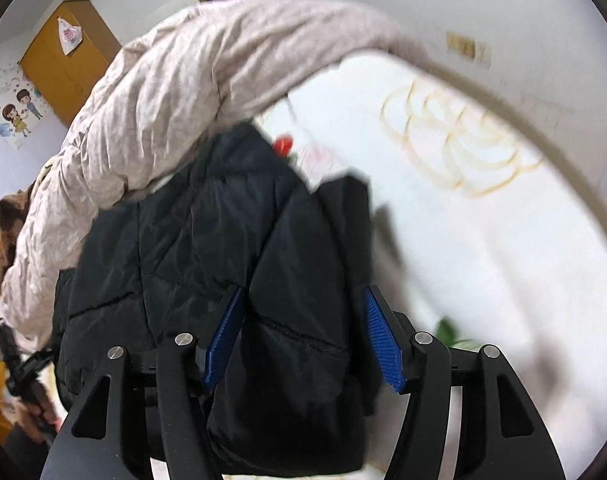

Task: Fold large clothes
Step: 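Lower the folded edge onto the bundle and open both tools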

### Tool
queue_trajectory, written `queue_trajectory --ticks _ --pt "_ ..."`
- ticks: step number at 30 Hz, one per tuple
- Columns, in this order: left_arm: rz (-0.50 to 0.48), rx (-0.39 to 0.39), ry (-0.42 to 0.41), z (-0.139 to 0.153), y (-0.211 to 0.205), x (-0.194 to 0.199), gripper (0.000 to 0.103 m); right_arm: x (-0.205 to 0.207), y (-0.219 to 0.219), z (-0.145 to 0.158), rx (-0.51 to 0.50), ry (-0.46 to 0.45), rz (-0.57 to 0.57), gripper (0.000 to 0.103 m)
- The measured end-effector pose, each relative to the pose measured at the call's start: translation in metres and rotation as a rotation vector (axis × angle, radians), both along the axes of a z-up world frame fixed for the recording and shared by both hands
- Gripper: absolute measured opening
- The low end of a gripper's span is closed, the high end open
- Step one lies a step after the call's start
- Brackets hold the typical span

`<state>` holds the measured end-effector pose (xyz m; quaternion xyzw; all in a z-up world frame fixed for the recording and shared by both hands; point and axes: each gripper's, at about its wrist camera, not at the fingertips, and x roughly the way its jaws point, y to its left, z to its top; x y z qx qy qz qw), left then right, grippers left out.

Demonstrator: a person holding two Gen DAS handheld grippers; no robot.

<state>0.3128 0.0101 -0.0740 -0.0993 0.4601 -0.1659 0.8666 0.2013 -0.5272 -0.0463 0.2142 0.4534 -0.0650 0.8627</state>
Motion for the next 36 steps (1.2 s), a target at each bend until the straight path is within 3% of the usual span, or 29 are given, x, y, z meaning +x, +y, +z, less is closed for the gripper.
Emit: queue_trajectory --ticks 4,7,13,15,22,26,29,36 --pt "0.050 -0.013 -0.072 0.026 0.008 0.001 0.060 -0.003 0.002 0.032 -0.056 -0.090 -0.056 0.061" --pt "-0.008 0.001 -0.095 0.032 -0.017 0.013 0.060 0.018 0.029 0.033 -0.093 -0.082 0.032 0.061" --pt "-0.054 0.117 -0.064 -0.003 -0.066 0.048 0.060 0.078 0.062 -0.017 -0.169 0.051 0.125 0.061" --pt "-0.044 0.140 -0.058 -0.015 -0.071 0.056 0.066 0.089 0.062 -0.038 -0.206 0.096 0.126 0.061" --pt "-0.005 0.114 -0.033 -0.034 -0.068 0.068 0.072 0.095 0.058 -0.061 -0.249 0.126 0.103 0.061" --pt "-0.003 0.135 -0.039 -0.017 -0.064 0.062 0.072 0.090 0.064 -0.044 -0.280 0.121 0.080 0.061" --pt "0.000 0.130 -0.064 0.005 -0.058 0.048 0.071 0.068 0.072 -0.014 -0.279 0.062 0.053 0.061" --pt "-0.021 0.125 -0.159 0.063 -0.048 -0.022 0.072 0.004 0.116 0.044 -0.272 -0.047 0.073 0.062"
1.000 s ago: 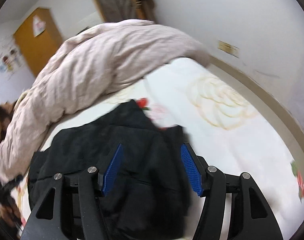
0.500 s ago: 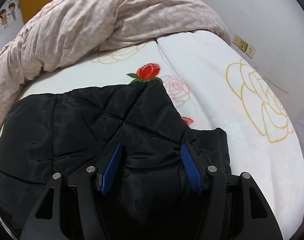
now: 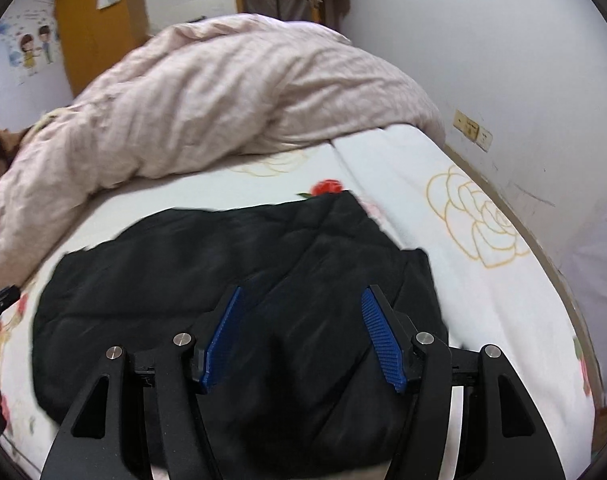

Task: Fold large clothes

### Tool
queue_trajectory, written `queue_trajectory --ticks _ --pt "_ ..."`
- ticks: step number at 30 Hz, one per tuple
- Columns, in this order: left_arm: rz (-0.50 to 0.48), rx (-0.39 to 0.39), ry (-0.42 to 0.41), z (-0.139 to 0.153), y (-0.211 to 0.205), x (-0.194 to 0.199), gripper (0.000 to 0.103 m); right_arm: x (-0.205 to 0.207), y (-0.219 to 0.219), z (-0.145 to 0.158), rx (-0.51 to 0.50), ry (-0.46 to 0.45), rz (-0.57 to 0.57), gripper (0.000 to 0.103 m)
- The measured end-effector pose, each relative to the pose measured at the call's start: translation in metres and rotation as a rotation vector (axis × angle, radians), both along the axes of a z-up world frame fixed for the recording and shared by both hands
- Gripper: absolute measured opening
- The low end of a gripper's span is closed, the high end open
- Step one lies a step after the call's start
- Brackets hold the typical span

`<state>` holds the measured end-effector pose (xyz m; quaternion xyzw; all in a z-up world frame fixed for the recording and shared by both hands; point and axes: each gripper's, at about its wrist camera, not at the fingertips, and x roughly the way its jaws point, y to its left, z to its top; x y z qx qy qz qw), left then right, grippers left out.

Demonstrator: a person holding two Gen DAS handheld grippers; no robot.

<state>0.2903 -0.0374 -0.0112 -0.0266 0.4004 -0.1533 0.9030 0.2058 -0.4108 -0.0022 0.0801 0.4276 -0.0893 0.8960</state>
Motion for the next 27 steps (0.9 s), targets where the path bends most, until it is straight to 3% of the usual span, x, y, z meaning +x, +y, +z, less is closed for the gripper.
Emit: queue_trajectory --ticks 7,13,17,27 --pt "-0.019 -0.004 -0.006 0.028 0.006 -0.082 0.073 -0.072 0.054 0.040 0.008 -0.044 0.028 0.062" --pt "0.000 0.024 -0.011 0.038 0.016 -0.144 0.081 -0.127 0.094 0.060 -0.026 -0.062 0.059 0.062" --pt "0.004 0.055 0.001 0.036 0.021 -0.179 0.081 -0.155 0.114 0.061 -0.030 -0.055 0.083 0.062" --pt "0.015 0.048 0.040 0.020 0.029 -0.233 0.081 -0.203 0.143 0.050 -0.023 -0.018 0.108 0.062"
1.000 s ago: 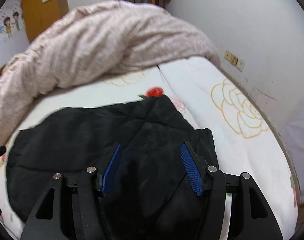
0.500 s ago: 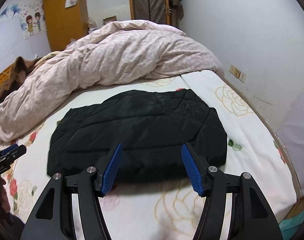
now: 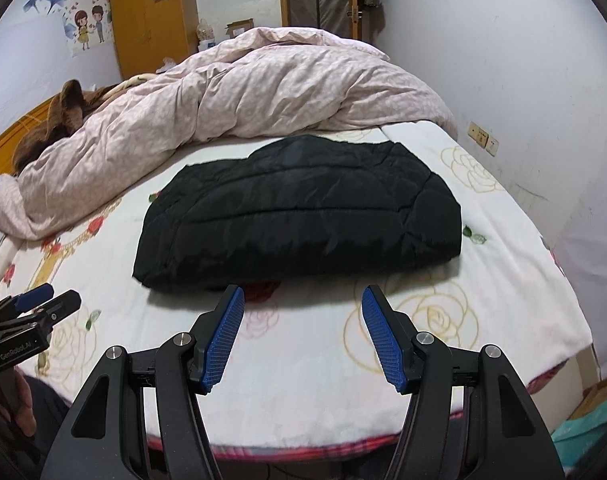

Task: Fold large clothes

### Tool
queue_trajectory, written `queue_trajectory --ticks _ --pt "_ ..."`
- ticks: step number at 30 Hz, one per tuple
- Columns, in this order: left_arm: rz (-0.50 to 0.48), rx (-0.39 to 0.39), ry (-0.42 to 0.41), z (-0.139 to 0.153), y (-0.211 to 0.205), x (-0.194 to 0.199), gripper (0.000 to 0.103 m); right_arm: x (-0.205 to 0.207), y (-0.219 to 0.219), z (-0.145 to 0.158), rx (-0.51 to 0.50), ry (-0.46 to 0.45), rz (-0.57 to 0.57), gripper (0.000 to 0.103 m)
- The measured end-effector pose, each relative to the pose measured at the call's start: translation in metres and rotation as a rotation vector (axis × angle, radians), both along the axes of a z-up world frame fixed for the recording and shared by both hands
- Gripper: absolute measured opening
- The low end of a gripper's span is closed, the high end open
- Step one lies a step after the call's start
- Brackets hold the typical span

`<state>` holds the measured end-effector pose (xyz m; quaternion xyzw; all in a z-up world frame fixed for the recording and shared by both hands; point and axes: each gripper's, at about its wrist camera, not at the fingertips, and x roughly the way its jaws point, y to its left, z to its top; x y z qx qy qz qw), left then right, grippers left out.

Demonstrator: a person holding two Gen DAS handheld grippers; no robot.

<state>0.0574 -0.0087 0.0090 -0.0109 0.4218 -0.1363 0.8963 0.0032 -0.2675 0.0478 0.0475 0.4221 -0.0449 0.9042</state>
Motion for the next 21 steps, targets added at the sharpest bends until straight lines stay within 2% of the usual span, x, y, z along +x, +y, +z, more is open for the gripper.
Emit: queue_trajectory --ticks 7,10,21 --pt "-0.018 0.006 0.021 -0.008 -0.008 -0.010 0.081 -0.013 0.009 -0.010 -0.023 0.027 0.023 0.062" --pt "-0.022 -0.018 0.030 -0.008 -0.009 -0.010 0.081 -0.015 0.010 -0.013 -0.021 0.034 0.022 0.062" --pt "-0.032 0.007 0.031 -0.008 -0.017 -0.014 0.081 -0.016 0.010 -0.013 -0.026 0.033 0.020 0.062"
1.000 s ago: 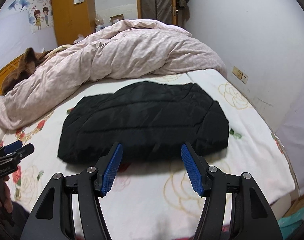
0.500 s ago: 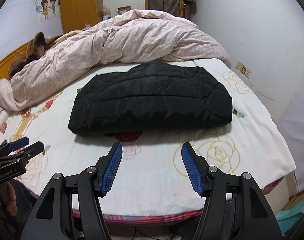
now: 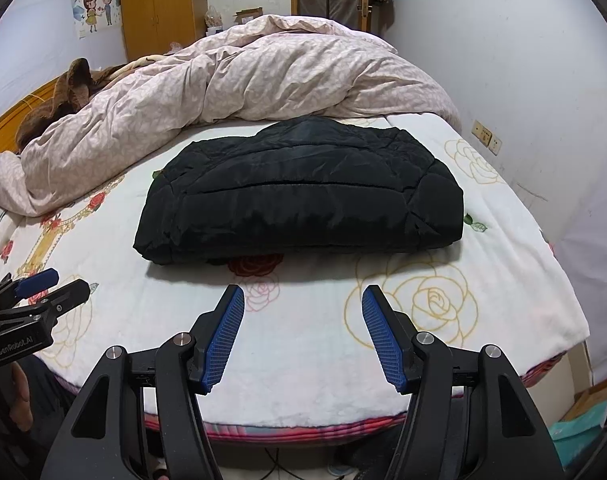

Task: Fold large clothes

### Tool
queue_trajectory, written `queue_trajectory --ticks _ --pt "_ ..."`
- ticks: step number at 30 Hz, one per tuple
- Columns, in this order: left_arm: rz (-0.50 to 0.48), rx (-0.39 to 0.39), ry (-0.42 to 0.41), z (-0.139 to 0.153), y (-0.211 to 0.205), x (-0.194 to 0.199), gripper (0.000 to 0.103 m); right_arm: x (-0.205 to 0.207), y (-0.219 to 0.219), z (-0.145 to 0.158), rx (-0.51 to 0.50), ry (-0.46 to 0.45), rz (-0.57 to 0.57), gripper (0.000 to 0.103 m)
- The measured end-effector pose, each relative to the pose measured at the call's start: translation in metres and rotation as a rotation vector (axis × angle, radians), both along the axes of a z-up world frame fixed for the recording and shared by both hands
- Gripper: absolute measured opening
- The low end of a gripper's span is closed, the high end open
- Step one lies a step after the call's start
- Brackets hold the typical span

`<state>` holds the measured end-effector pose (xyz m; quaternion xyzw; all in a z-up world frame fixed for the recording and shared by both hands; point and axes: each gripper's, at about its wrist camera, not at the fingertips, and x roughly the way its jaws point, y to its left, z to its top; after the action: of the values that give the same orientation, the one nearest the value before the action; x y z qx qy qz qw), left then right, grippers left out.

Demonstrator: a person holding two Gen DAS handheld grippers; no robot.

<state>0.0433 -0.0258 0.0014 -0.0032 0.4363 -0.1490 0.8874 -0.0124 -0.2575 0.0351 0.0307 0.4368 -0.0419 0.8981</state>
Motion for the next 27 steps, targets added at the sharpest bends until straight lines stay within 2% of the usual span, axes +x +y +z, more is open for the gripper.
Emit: queue_trajectory --ticks 27 --pt "-0.004 0.011 0.019 -0.0041 -0.0047 0.0011 0.081 0.0007 -0.0009 -0.0066 0.003 0.017 0.000 0.062"
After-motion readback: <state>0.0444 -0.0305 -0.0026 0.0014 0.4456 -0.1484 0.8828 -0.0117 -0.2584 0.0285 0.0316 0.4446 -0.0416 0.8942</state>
